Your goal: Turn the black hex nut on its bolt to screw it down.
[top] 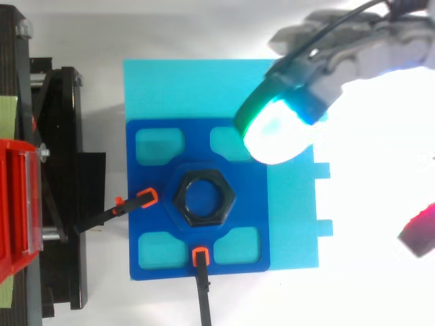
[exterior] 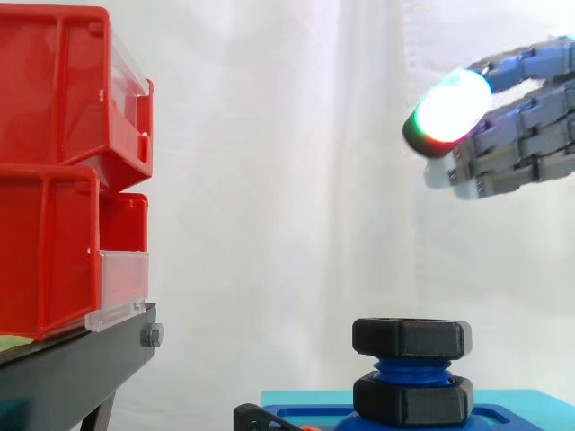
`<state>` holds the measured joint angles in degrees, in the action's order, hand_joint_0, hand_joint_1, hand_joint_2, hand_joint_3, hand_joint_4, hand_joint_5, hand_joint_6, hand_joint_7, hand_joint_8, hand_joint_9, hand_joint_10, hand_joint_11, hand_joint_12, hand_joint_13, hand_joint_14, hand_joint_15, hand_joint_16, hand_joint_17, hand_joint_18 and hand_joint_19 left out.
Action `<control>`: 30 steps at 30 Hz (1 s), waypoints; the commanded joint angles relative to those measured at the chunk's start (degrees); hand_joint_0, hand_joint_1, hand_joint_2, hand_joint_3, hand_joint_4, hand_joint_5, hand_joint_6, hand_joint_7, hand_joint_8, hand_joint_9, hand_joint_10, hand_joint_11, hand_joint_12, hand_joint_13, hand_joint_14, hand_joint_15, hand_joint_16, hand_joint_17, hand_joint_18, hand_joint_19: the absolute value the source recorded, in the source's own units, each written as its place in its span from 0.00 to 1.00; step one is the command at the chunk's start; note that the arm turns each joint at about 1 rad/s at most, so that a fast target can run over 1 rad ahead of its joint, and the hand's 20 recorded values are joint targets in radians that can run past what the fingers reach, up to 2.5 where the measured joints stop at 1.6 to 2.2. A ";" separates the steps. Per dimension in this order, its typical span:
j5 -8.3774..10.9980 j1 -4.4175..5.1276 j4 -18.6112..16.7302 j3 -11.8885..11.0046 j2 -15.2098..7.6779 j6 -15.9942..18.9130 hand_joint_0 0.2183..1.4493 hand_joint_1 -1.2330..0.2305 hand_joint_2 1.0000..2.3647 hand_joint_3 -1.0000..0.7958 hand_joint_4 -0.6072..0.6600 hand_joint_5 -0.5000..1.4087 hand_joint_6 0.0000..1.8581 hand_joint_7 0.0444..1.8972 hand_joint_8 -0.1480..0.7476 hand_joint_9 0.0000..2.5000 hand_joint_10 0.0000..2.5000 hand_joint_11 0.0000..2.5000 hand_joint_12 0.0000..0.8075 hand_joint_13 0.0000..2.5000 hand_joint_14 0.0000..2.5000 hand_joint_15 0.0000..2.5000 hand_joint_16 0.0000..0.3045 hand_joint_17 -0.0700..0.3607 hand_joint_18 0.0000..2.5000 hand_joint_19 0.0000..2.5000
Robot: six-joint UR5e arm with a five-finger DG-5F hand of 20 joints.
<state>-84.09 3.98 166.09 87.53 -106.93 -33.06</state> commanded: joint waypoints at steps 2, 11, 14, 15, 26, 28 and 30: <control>1.20 0.85 -2.44 -2.63 -4.07 -5.08 0.23 0.49 0.00 0.28 0.59 0.15 0.27 0.32 0.43 0.14 0.00 0.00 0.37 0.08 0.00 0.00 0.12 0.36 0.00 0.00; 0.59 2.61 -2.88 -7.46 -8.82 -9.74 0.23 0.50 0.00 0.28 0.59 0.15 0.27 0.32 0.43 0.14 0.00 0.00 0.38 0.08 0.00 0.00 0.13 0.36 0.00 0.00; 0.85 3.49 -3.23 -7.46 -8.82 -12.20 0.23 0.50 0.00 0.28 0.59 0.16 0.27 0.33 0.44 0.13 0.00 0.00 0.38 0.08 0.00 0.00 0.13 0.37 0.01 0.00; 0.85 3.66 -3.23 -7.46 -8.82 -12.64 0.23 0.50 0.00 0.28 0.59 0.16 0.27 0.33 0.44 0.13 0.00 0.00 0.38 0.08 0.00 0.00 0.13 0.37 0.01 0.00; 0.76 5.42 -3.49 -8.52 -12.07 -16.77 0.23 0.51 0.00 0.28 0.58 0.16 0.27 0.37 0.43 0.13 0.00 0.00 0.38 0.08 0.00 0.00 0.14 0.38 0.02 0.00; 0.68 5.60 -3.58 -8.78 -12.16 -17.03 0.23 0.51 0.00 0.28 0.56 0.16 0.27 0.39 0.43 0.13 0.00 0.00 0.38 0.08 0.00 0.00 0.15 0.40 0.02 0.00; 0.68 6.04 -3.58 -9.05 -12.16 -17.82 0.23 0.51 0.00 0.28 0.55 0.16 0.27 0.40 0.43 0.12 0.00 0.00 0.38 0.08 0.00 0.00 0.15 0.40 0.02 0.00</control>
<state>-83.34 9.58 162.56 78.93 -118.82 -50.17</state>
